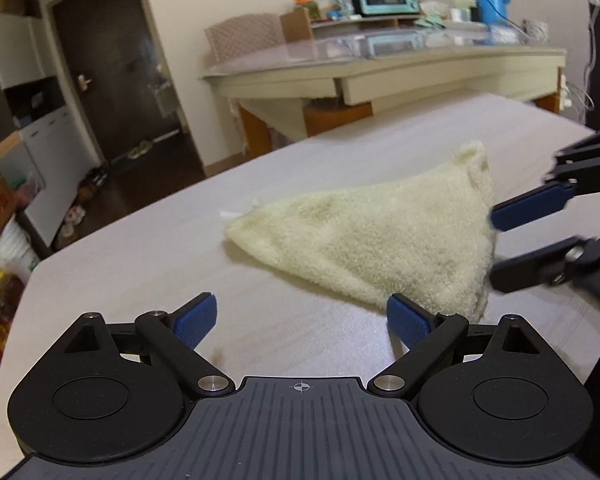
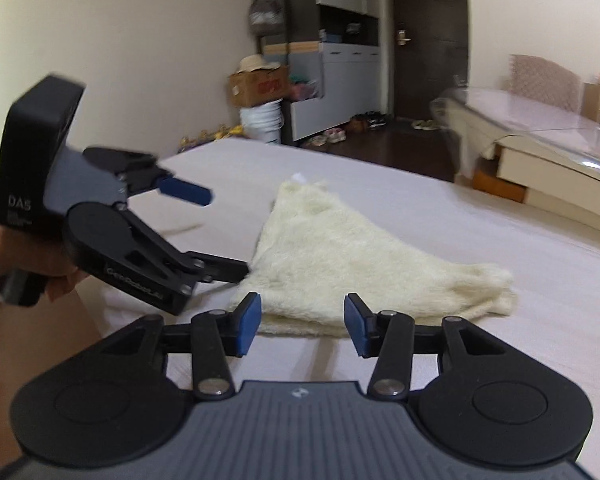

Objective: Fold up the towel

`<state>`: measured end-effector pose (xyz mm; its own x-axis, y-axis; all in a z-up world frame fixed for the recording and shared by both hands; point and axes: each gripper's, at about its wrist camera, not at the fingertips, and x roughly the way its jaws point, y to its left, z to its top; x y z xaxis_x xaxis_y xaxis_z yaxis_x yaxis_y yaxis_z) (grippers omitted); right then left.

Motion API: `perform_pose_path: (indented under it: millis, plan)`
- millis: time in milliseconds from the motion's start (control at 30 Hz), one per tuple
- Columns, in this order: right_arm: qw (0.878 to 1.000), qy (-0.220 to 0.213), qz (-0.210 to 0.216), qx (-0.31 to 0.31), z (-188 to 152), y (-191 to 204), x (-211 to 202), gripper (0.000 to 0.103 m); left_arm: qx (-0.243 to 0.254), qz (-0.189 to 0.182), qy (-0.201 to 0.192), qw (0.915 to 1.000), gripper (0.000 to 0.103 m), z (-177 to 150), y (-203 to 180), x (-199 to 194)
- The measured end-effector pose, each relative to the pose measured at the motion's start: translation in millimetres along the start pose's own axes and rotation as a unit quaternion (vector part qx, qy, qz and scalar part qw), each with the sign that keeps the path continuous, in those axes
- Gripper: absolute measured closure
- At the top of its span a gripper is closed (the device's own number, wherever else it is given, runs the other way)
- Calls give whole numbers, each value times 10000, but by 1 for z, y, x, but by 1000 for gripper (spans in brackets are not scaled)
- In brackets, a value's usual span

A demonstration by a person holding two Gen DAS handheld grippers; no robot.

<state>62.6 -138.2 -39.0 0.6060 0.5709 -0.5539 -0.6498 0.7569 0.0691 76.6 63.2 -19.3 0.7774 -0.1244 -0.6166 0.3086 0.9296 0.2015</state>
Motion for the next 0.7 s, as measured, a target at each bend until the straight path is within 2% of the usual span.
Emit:
perform_pose_path:
  millis: [233,333,467,700]
  plan:
    - [9959,-99,-604,666,-24,-8,-47,42,-389,78,152,9991,7,-9,-11,-29]
    - [9939,-161,-711,828,-30,-8,-60,39,-491,139,190,9985,7,-13,-17,-37]
    - [9926,-249,-719,945,-32,-6,-72,35,-751,147,208,9968,7,-17,-24,-47]
    - [9924,-292,-659,995,-33,-1,-78,34,-792,203,199,9965,7,-17,-32,-54]
